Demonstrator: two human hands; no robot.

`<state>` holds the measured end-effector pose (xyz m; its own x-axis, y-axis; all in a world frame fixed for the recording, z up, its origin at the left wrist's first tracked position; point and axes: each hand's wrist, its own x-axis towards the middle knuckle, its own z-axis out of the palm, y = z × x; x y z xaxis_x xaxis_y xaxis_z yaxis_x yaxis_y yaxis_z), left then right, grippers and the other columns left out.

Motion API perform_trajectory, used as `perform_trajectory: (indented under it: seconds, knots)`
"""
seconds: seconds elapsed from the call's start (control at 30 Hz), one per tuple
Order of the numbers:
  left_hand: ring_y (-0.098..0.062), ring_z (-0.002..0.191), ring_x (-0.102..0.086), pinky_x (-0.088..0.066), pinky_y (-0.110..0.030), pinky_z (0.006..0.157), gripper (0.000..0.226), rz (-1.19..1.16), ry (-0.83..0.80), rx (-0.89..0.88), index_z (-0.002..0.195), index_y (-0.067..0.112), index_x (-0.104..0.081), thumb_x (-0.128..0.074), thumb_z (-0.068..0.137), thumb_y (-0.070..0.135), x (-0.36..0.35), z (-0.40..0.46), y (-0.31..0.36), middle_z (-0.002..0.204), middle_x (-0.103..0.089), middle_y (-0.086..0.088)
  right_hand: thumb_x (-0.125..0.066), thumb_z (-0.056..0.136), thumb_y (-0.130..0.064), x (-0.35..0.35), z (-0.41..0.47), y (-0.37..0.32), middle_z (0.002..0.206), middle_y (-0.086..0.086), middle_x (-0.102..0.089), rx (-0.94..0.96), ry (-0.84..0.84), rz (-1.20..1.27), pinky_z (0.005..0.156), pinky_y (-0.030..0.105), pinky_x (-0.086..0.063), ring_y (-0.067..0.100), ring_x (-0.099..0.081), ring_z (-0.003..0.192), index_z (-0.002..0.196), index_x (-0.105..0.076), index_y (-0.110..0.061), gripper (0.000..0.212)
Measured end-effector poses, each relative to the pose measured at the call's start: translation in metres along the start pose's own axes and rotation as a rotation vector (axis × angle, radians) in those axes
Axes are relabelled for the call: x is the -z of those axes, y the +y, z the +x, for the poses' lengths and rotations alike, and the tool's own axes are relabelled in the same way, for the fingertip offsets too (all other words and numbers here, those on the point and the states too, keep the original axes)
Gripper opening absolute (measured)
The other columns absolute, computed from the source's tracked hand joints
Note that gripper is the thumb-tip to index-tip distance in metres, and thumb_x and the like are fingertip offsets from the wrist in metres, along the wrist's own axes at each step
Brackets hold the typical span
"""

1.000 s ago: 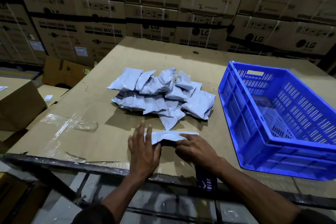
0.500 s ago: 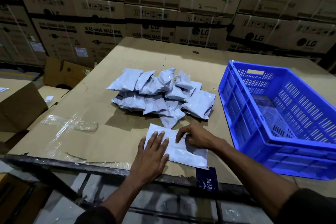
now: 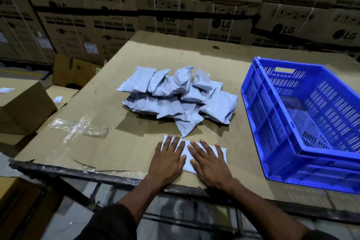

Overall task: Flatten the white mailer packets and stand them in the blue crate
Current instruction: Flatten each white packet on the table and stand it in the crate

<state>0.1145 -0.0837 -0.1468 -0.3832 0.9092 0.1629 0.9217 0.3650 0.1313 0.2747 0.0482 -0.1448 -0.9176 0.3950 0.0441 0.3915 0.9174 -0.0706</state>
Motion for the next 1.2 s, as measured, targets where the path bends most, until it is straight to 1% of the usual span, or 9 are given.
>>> perform_trajectory:
  seconds: [0.27,0.37,0.6,0.73,0.9,1.0,1.07,1.13,1.2]
  knots:
    - [-0.041,0.139,-0.048,-0.043,-0.061,0.106,0.057,0.018,-0.086,0.036,0.146,0.024,-0.056,-0.037,0.099,0.048,-0.005,0.002,-0.003,0.157,-0.049,-0.004,0.002,0.094,-0.067,0.011,0.011,0.006,0.164,-0.023,0.003,-0.013,-0.11,0.116,0.119,0.052,-0.002,0.013,0.005,0.154,0.157,-0.01,-0.045,0.067]
    - [-0.043,0.14,-0.047,-0.043,-0.064,0.105,0.058,0.026,-0.085,0.036,0.148,0.025,-0.053,-0.034,0.1,0.051,-0.005,0.001,-0.002,0.158,-0.047,-0.003,-0.004,0.099,-0.065,0.007,0.008,0.006,0.166,-0.019,-0.001,-0.058,-0.041,0.054,0.117,0.056,-0.008,0.019,-0.003,0.154,0.157,-0.014,-0.045,0.062]
    - [-0.046,0.136,-0.05,-0.046,-0.068,0.099,0.062,0.024,-0.125,0.047,0.146,0.025,-0.055,-0.034,0.098,0.058,-0.005,0.003,-0.002,0.157,-0.049,-0.003,-0.006,0.102,-0.062,0.007,0.009,0.009,0.167,-0.015,-0.007,-0.025,-0.064,0.061,0.114,0.061,-0.015,0.023,-0.013,0.153,0.157,-0.014,-0.042,0.06]
    - [-0.044,0.136,-0.052,-0.047,-0.068,0.098,0.06,0.022,-0.133,0.055,0.147,0.027,-0.051,-0.035,0.098,0.058,-0.003,-0.001,-0.004,0.156,-0.049,-0.001,-0.01,0.103,-0.06,0.01,0.007,0.011,0.166,-0.018,0.007,0.014,-0.105,0.054,0.116,0.059,-0.005,0.02,0.003,0.154,0.157,-0.003,-0.044,0.057]
    - [-0.04,0.148,-0.036,-0.038,-0.07,0.104,0.063,0.032,-0.075,0.035,0.151,0.026,-0.049,-0.033,0.099,0.058,-0.005,-0.006,0.0,0.162,-0.041,0.0,-0.014,0.104,-0.059,0.012,0.002,0.008,0.166,-0.019,0.001,0.01,-0.078,0.05,0.117,0.057,-0.006,0.016,0.0,0.154,0.157,-0.007,-0.044,0.056]
    - [-0.035,0.146,-0.043,-0.04,-0.071,0.103,0.063,0.026,-0.121,0.045,0.149,0.026,-0.053,-0.031,0.099,0.058,-0.005,-0.004,-0.001,0.16,-0.045,0.0,-0.013,0.103,-0.06,0.015,0.001,0.009,0.166,-0.02,0.002,0.003,-0.084,0.067,0.118,0.056,-0.004,0.014,0.002,0.154,0.157,-0.006,-0.045,0.057]
    - [-0.032,0.152,-0.032,-0.029,-0.072,0.111,0.071,0.012,-0.16,0.056,0.156,0.03,-0.042,-0.017,0.097,0.061,0.001,0.0,0.002,0.166,-0.033,0.003,-0.013,0.102,-0.063,0.021,0.002,0.01,0.165,-0.021,0.003,-0.013,-0.128,0.116,0.119,0.056,-0.001,0.012,0.007,0.153,0.157,-0.006,-0.044,0.059]
    - [-0.026,0.159,-0.002,-0.005,-0.066,0.12,0.083,-0.007,-0.211,0.079,0.164,0.035,-0.015,0.006,0.089,0.065,0.002,-0.002,0.004,0.173,-0.005,0.009,-0.012,0.098,-0.07,0.026,0.002,0.01,0.165,-0.022,0.006,-0.004,-0.191,0.163,0.119,0.057,0.004,0.01,0.015,0.152,0.157,-0.004,-0.044,0.064]
    - [-0.024,0.159,0.008,0.003,-0.063,0.12,0.088,-0.03,-0.21,0.097,0.164,0.036,-0.006,0.013,0.084,0.066,0.006,-0.004,0.002,0.172,0.005,0.011,-0.006,0.091,-0.078,0.03,0.0,0.011,0.165,-0.021,0.009,0.062,-0.216,0.132,0.117,0.057,0.004,0.013,0.018,0.152,0.157,-0.003,-0.043,0.074]
